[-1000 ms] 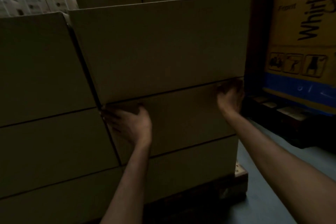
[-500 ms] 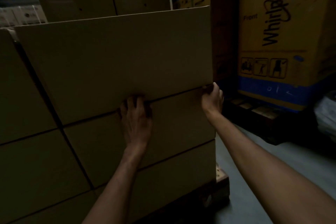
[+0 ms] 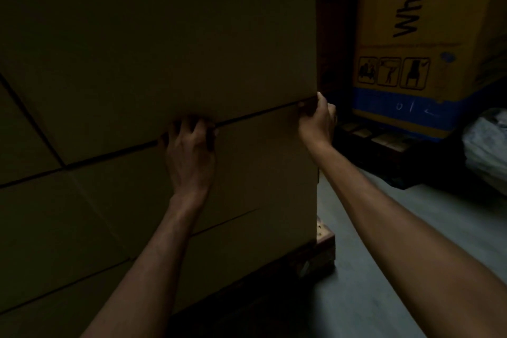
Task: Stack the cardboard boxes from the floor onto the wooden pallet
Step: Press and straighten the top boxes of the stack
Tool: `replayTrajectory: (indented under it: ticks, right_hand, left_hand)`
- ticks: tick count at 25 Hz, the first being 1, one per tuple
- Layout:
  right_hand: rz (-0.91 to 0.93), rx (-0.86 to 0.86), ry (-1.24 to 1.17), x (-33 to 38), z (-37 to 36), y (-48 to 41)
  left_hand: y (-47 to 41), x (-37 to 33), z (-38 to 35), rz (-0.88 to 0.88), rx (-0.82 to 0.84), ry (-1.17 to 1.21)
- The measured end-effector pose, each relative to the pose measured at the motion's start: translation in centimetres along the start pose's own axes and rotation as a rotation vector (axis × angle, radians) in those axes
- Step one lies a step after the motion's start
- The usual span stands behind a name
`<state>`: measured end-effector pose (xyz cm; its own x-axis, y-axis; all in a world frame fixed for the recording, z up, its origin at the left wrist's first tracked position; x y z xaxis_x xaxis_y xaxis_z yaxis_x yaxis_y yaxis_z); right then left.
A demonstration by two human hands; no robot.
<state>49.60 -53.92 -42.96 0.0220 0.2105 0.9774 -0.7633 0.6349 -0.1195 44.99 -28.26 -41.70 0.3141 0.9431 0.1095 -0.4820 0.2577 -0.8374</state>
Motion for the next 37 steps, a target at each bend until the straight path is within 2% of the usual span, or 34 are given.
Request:
replayTrajectory:
  ticks: [4, 8, 18, 21, 24, 26, 28, 32, 34, 37]
  right_hand:
    - [0.005, 0.046, 0.009, -0.3, 0.1, -0.2]
    - [-0.006, 0.07, -0.028, 0.6, 0.4, -0.4]
    - [-0.012, 0.068, 0.047, 0.5, 0.6, -0.3]
    - [0.018, 0.005, 0.063, 1.1, 0.6, 0.2]
    - [0.167, -0.142, 0.115, 2.8, 0.2, 1.8]
    - [0.319, -0.173, 0.191, 3.9, -0.6, 3.7]
    - [0.529, -0.132, 0.268, 5.1, -1.9, 6.0]
    - [0.991, 0.009, 0.37, 8.6, -5.3, 10.5]
    - [1.117, 0.064, 0.429, 10.7, -6.9, 12.4]
    - [1.186, 0.106, 0.468, 13.4, -9.3, 14.8]
  left_hand:
    - [0.0, 0.3, -0.3, 0.005, 0.043, 0.028]
    - [-0.1, 0.5, -0.2, -0.012, 0.016, 0.051]
    - [0.2, 0.4, -0.4, -0.014, 0.032, 0.039]
    - [-0.1, 0.7, -0.3, 0.021, 0.01, 0.081]
    - [-1.1, 0.6, 0.4, 0.03, -0.051, 0.064]
    - [-1.5, 0.5, 0.9, 0.013, -0.084, 0.028]
    - [-1.4, 0.9, 1.7, 0.069, -0.148, 0.035]
    - [-0.5, 3.8, 3.9, 0.401, -0.336, 0.122]
    - [-0.4, 5.6, 5.2, 0.461, -0.373, 0.139]
    - [0.1, 8.3, 7.4, 0.474, -0.346, 0.131]
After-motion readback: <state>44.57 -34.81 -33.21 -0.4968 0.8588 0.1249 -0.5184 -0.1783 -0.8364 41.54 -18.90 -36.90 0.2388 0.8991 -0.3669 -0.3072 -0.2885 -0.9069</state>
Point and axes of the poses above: each hand's wrist, its own y-axis away from the middle knuckle, its own z-axis out of the back of the hand, x = y × z, the point moved 1 cm from there along -y, towards the middle knuckle, and after that the axes turned 14 degrees about -z, right-handed, at the moved point
